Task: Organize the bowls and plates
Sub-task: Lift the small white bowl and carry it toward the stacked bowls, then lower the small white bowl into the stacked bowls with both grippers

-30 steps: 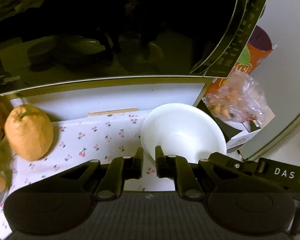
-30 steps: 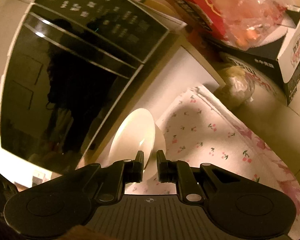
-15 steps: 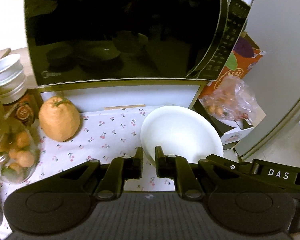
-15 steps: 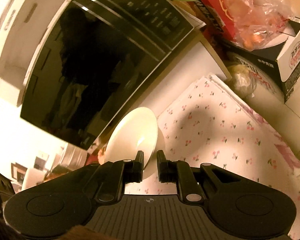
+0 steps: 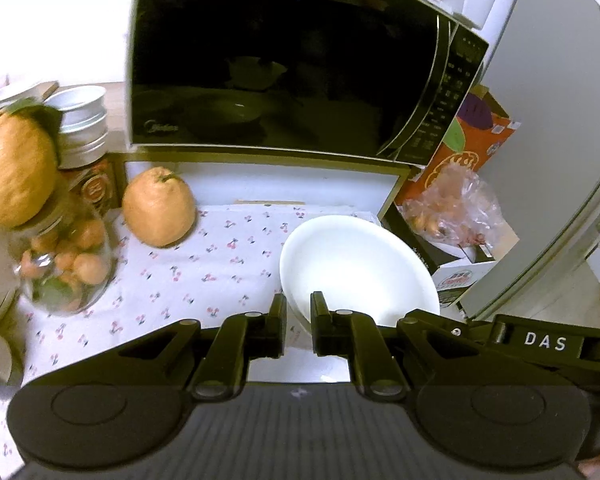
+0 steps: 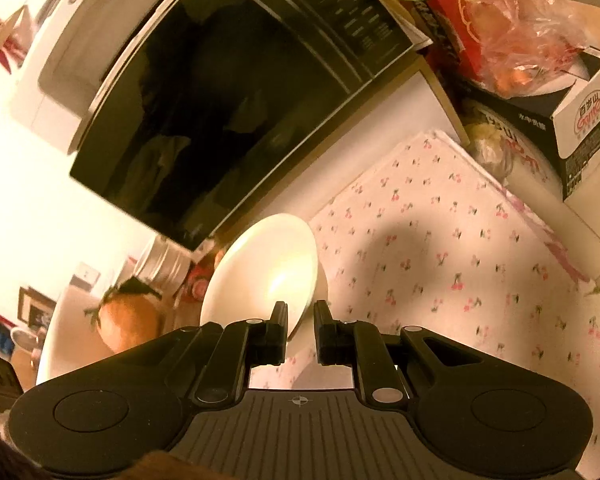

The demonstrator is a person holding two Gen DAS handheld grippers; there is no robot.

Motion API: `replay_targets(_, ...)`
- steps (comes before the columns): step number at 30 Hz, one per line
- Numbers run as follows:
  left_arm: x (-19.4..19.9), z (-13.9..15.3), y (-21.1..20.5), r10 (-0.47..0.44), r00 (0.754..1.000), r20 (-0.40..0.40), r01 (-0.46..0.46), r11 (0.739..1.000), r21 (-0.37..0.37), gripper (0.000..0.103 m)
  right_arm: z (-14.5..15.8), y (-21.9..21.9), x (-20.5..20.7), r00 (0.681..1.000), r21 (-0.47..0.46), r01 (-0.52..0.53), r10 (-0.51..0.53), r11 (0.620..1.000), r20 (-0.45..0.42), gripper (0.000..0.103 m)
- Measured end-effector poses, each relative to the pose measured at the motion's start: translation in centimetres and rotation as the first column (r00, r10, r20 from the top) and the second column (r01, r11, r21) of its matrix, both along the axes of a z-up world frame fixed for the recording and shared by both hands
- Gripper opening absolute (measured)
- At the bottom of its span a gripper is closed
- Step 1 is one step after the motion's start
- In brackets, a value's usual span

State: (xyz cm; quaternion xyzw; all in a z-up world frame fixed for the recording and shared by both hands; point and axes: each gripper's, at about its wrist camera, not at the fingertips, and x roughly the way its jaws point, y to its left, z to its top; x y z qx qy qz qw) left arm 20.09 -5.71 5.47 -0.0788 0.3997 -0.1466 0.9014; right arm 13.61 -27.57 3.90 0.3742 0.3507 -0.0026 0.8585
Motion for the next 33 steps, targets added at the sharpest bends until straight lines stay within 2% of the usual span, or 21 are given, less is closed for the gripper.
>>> replay_targets(14, -5.4, -1.0, 4.7, 0.039, 0.999, -0.012, -0.040, 0.995, -0.094, 0.010, -1.3, 4.1, -3.5, 0.997, -0.002, -0.072, 0.072, 0.997, -0.033, 0.014)
replay_targets(25, -8.0, -2.6, 8.5, 0.094, 0.995, -0.013, -0.095, 0.983, -0.156, 0.010, -2.3, 7.6, -4.2, 0.989, -0.015, -0.144, 0.143, 0.990, -0.033, 0.015)
replay_targets(31, -9.0, -3.7, 10.0, 0.127, 0.992, -0.005, -0.126, 0.978, -0.169, 0.010, -2.8, 9.9, -4.1, 0.983, -0.060, -0.182, 0.179, 0.982, -0.048, 0.015)
replay_targets(33, -8.9, -4.0, 10.6, 0.136, 0.990, -0.023, -0.138, 0.975, -0.175, 0.010, -3.0, 10.7, -4.1, 0.979, -0.079, -0.197, 0.192, 0.977, -0.063, 0.015)
